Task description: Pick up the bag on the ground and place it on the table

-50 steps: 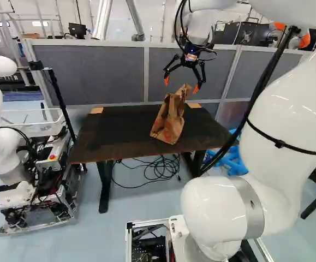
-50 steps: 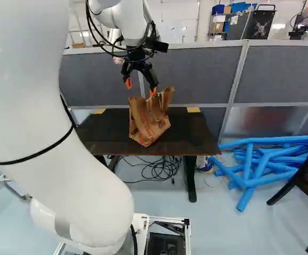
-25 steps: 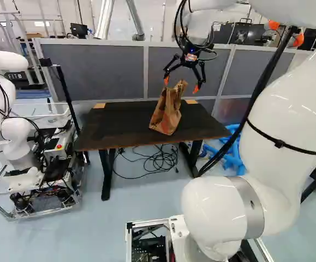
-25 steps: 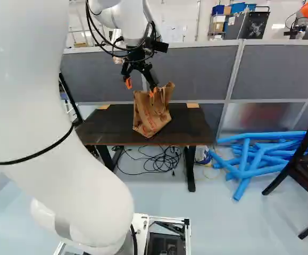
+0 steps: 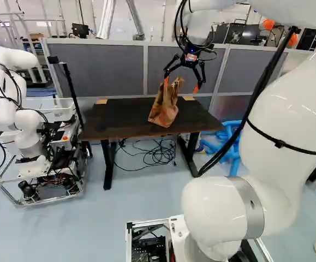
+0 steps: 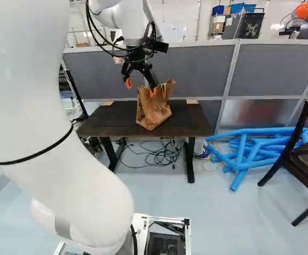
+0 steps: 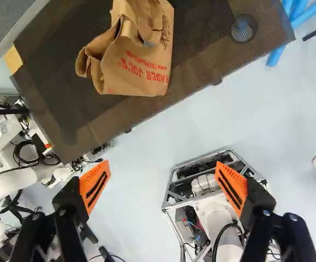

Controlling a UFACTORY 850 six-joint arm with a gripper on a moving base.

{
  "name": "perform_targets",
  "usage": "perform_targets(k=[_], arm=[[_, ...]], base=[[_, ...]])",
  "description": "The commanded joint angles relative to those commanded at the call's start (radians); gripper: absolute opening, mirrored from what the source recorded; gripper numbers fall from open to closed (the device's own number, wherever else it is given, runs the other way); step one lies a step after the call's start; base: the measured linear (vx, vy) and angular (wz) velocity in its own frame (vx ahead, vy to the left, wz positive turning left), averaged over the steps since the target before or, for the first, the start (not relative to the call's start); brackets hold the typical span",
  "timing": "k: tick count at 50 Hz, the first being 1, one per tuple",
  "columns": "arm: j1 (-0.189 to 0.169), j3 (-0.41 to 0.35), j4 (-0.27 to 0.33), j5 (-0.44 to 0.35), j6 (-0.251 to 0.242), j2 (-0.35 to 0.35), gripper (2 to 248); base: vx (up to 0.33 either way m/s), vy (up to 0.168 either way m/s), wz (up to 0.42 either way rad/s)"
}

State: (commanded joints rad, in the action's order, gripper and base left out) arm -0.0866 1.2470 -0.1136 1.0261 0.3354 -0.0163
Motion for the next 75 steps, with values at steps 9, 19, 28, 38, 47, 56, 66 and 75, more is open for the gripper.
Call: perform_targets(k=[9, 19, 28, 38, 47, 56, 66, 75], arm=[[0.0, 0.0, 0.0, 0.0, 0.0, 0.0, 247], [0.0, 0.0, 0.0, 0.0, 0.0, 0.0, 247], [0.0, 0.0, 0.0, 0.0, 0.0, 0.0, 247], [0.0, 0.0, 0.0, 0.0, 0.0, 0.0, 247], [0.0, 0.0, 0.0, 0.0, 0.0, 0.0, 247], [0.0, 0.0, 0.0, 0.0, 0.0, 0.0, 247], [0.0, -0.003, 0.0, -0.005, -0.001, 0.001, 247], [0.001, -0.012, 0.001, -0.02, -0.003, 0.003, 247]], base=[[-0.183, -0.004, 0.005], [-0.037, 0.0, 0.003], [0.007, 0.0, -0.002], [0.0, 0.0, 0.0], [0.0, 0.0, 0.0], [0.0, 0.0, 0.0], [0.0, 0.0, 0.0], [0.0, 0.0, 0.0]])
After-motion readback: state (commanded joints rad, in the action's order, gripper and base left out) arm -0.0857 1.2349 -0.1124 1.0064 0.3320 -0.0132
